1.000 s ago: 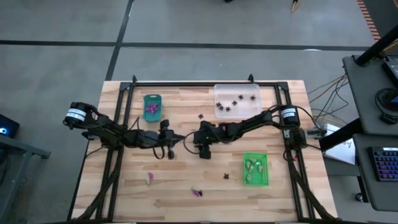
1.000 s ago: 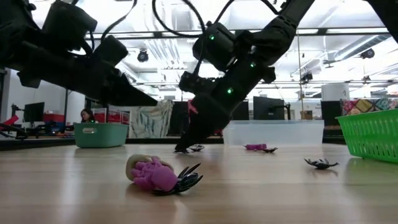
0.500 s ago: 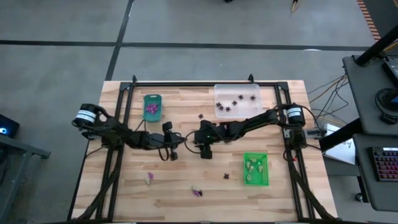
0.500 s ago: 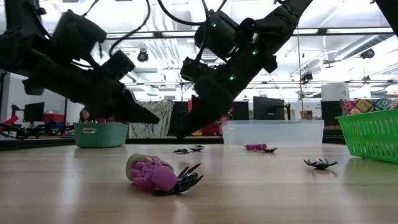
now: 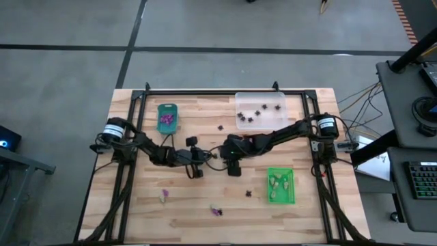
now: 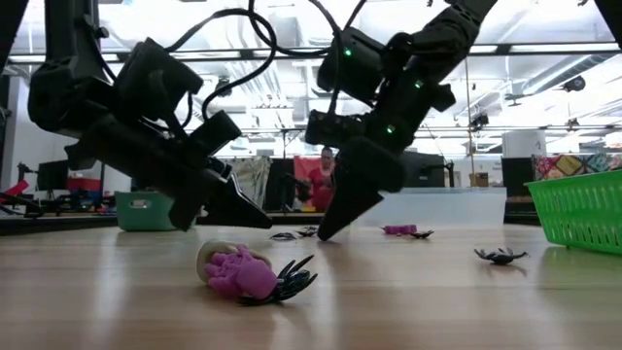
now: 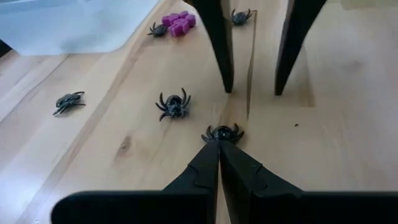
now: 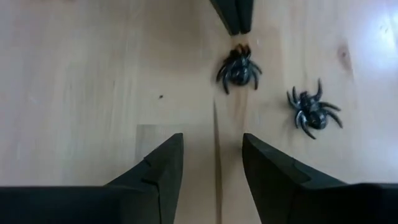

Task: Sort Halloween decoration
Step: Put the black spider toy into the white bin

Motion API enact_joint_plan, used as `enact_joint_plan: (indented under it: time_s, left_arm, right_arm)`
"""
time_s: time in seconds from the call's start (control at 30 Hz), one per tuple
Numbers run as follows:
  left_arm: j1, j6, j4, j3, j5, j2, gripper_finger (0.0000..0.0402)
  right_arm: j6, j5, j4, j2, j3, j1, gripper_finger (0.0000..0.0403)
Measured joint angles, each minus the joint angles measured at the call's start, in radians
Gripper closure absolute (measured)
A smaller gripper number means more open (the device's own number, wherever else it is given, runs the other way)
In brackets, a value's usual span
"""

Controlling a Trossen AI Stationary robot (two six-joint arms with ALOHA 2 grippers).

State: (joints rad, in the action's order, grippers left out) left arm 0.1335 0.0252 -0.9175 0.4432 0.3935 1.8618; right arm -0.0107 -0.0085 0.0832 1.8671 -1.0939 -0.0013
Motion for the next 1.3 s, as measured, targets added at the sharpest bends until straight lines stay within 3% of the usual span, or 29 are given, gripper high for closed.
enact_joint_plan:
  time_s: [0.57, 0.73, 0.97, 1.3]
  left_arm:
    - [-0.026, 0.038, 0.015, 0.004, -0.037, 0.029, 0.0402]
    - [-0.026, 0.040, 0.026, -0.014, -0.039, 0.000, 0.0402]
    - [-0.026, 0.047, 0.025, -0.052, -0.038, -0.058, 0.0402]
    - [-0.026, 0.064, 0.023, -0.052, -0.038, -0.060, 0.0402]
  right_arm:
    - [-0.045, 0.011, -0.248, 0.000, 0.043, -0.001, 0.0276]
    - [-0.091, 0.014, -0.329, 0.000, 0.072, -0.001, 0.0308]
    - [-0.113, 0.017, -0.499, 0.001, 0.152, -0.007, 0.0387]
    - [-0.118, 0.024, -0.603, 0.088, 0.156, -0.019, 0.0394]
